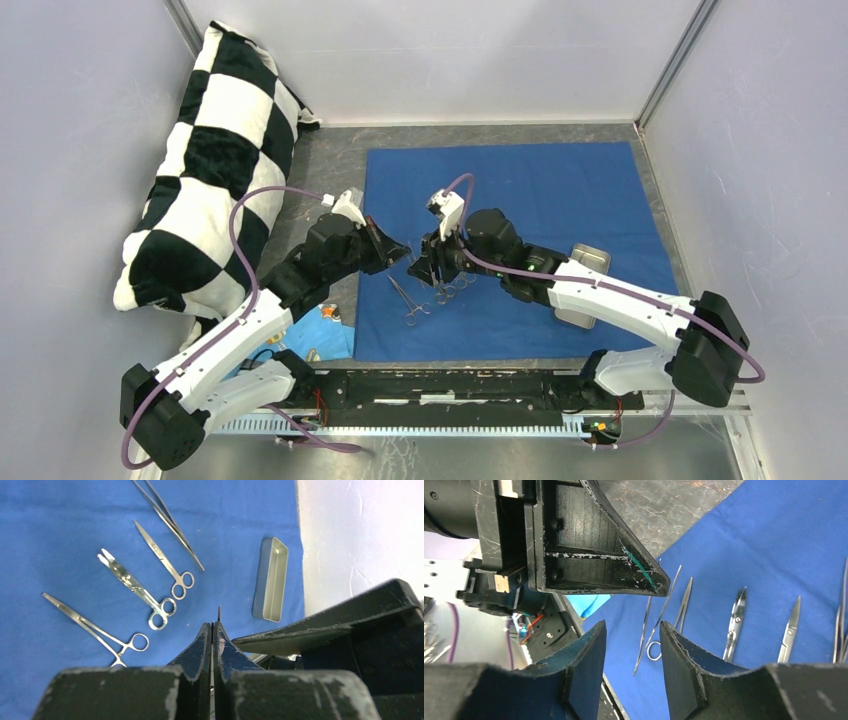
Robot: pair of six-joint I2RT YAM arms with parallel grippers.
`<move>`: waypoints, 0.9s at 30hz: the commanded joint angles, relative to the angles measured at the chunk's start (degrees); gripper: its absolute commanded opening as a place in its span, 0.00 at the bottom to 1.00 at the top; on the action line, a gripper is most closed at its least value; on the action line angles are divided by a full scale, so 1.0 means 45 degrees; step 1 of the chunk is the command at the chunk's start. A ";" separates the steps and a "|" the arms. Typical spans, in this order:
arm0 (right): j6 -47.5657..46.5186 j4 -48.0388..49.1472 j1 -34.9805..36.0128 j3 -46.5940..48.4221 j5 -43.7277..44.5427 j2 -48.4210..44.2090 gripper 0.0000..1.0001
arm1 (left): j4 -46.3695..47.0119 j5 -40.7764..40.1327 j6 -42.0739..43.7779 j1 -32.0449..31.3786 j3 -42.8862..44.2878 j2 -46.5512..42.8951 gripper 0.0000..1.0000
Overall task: Open and lay out the surgical kit
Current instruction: Place the medical item in the surgical kit.
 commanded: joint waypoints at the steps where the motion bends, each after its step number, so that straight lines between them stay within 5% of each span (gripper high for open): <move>1: -0.0943 -0.1491 0.0625 0.1169 0.2242 0.0384 0.48 | -0.0623 -0.0809 0.0338 -0.0007 0.0616 -0.0126 0.02; 12: -0.1114 -0.2072 0.1519 0.1875 0.3166 0.1317 0.45 | -0.0990 -0.1283 0.0389 -0.0007 0.0783 -0.0393 0.02; 23: -0.1108 -0.1507 0.1588 0.1763 0.3334 0.1367 0.00 | -0.0891 -0.1044 0.0845 -0.0007 0.0805 -0.0540 0.02; 25: -0.1131 -0.1437 0.1545 0.1573 0.3490 0.1201 0.00 | -0.0864 -0.1042 0.1264 0.0003 0.0886 -0.0730 0.24; 27: -0.1150 -0.1362 0.1382 0.1291 0.3530 0.0925 0.00 | -0.1010 -0.1239 0.1744 0.0013 0.1086 -0.0990 0.56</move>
